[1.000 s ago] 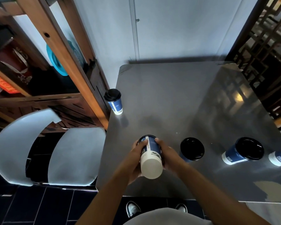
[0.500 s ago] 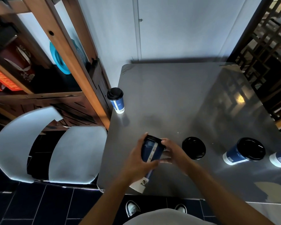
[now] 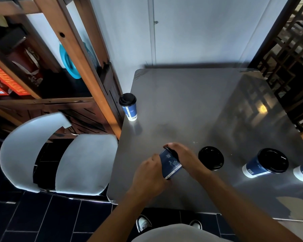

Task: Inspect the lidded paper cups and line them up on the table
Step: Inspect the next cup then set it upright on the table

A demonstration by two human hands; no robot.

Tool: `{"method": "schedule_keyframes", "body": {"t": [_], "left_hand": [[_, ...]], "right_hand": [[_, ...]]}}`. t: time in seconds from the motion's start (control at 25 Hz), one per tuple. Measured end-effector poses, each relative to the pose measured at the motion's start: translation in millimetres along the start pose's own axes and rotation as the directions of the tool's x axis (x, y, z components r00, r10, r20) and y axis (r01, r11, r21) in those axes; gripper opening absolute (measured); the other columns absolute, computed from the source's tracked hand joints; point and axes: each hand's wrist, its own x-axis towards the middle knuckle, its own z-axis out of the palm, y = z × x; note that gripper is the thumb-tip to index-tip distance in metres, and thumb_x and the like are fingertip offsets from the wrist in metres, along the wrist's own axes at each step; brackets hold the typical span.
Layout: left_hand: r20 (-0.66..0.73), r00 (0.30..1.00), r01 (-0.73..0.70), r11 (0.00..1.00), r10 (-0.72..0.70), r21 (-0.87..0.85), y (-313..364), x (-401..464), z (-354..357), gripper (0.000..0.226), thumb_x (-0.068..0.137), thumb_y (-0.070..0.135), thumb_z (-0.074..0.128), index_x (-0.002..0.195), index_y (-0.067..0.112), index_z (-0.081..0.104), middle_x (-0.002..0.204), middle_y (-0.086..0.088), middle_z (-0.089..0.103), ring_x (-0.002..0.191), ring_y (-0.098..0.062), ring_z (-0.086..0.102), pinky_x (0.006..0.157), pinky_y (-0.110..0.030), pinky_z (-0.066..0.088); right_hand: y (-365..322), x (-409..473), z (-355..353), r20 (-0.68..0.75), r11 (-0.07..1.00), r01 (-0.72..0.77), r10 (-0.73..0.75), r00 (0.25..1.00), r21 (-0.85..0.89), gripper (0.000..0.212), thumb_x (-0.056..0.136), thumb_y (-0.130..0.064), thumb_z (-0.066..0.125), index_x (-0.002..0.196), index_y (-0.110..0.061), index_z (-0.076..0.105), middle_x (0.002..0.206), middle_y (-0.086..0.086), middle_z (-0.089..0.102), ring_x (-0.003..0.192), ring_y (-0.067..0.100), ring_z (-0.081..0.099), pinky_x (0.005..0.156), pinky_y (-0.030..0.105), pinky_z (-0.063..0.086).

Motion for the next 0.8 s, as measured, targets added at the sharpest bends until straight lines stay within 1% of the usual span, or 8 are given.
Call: {"method": "schedule_keyframes", "body": {"t": [0.04,0.16,0.2,0.32,0.4,0.64,0.72,0.8], "left_hand": [[0.005,1.0,-0.007,1.0,0.007,0.021,1,0,-2,0.064,0.072,0.043,0.078,0.123,0.015,0.05,0.118,-0.005,0.067,0.101,-0.028,0.067,0.079,-0.037,0.055],[0.026,0.999,-0.034,0.996,0.032,0.079,3,2,-3,0.067,0.075,0.045,0.077,0.127,0.015,0.048,0.121,-0.005,0.067,0.102,-0.029,0.068,0.081,-0.037,0.054],[0.024,0.999,-0.04,0.995,0.038,0.086,4,2,-4,0.068,0.075,0.045,0.078,0.127,0.015,0.048,0.122,-0.006,0.067,0.103,-0.029,0.069,0.081,-0.038,0.055],[0.014,0.999,-0.052,0.996,0.051,0.066,6,4,-6,0.069,0.075,0.044,0.08,0.127,0.014,0.047,0.122,-0.006,0.067,0.103,-0.028,0.069,0.082,-0.037,0.058],[0.014,0.999,-0.053,0.998,0.052,0.046,6,6,-7,0.07,0.074,0.045,0.08,0.128,0.014,0.047,0.122,-0.006,0.067,0.102,-0.027,0.069,0.085,-0.038,0.059],[0.027,0.999,-0.025,1.0,0.025,-0.005,12,11,-11,0.074,0.071,0.046,0.082,0.128,0.015,0.046,0.12,-0.005,0.068,0.1,-0.026,0.069,0.084,-0.038,0.06],[0.05,0.999,0.005,0.998,-0.002,-0.065,14,11,-12,0.075,0.069,0.047,0.084,0.127,0.017,0.046,0.117,-0.003,0.068,0.093,-0.022,0.066,0.078,-0.032,0.058],[0.076,0.997,0.018,0.994,-0.01,-0.106,15,11,-16,0.076,0.068,0.047,0.085,0.126,0.018,0.046,0.115,-0.001,0.067,0.087,-0.018,0.061,0.074,-0.028,0.054]], "right_hand": [[1,0,2,-0.009,1.0,-0.016,0.016,1.0,0.021,0.049,0.073,-0.054,0.058,0.098,-0.017,0.079,0.102,0.008,0.077,0.102,0.029,0.071,0.101,0.054,0.052],[1,-3,2,-0.009,0.994,-0.063,0.064,0.998,0.091,0.058,0.062,-0.057,0.063,0.098,-0.014,0.08,0.102,0.013,0.078,0.101,0.033,0.072,0.097,0.053,0.054],[1,-4,1,-0.006,0.99,-0.074,0.075,0.997,0.124,0.055,0.065,-0.054,0.065,0.099,-0.013,0.08,0.103,0.013,0.079,0.102,0.033,0.073,0.097,0.052,0.054],[-1,-5,-3,0.02,0.977,-0.053,0.05,0.999,0.206,0.031,0.09,-0.032,0.06,0.104,-0.013,0.08,0.109,0.013,0.078,0.108,0.034,0.071,0.099,0.051,0.054],[-3,-5,-5,0.03,0.972,-0.046,0.041,0.999,0.232,0.03,0.094,-0.027,0.057,0.106,-0.012,0.079,0.111,0.013,0.077,0.109,0.034,0.071,0.1,0.052,0.053],[-10,-4,-8,0.068,0.973,-0.021,0.005,0.998,0.231,0.032,0.091,-0.031,0.058,0.107,-0.012,0.078,0.113,0.015,0.077,0.112,0.036,0.069,0.1,0.05,0.053],[-12,-2,-10,0.087,0.976,-0.009,-0.01,0.996,0.217,0.04,0.083,-0.037,0.058,0.106,-0.012,0.079,0.112,0.015,0.077,0.112,0.036,0.069,0.1,0.049,0.053],[-11,-1,-12,0.115,0.979,0.023,-0.047,0.992,0.202,0.039,0.085,-0.039,0.055,0.106,-0.014,0.079,0.111,0.013,0.077,0.112,0.035,0.07,0.102,0.049,0.052]]}}
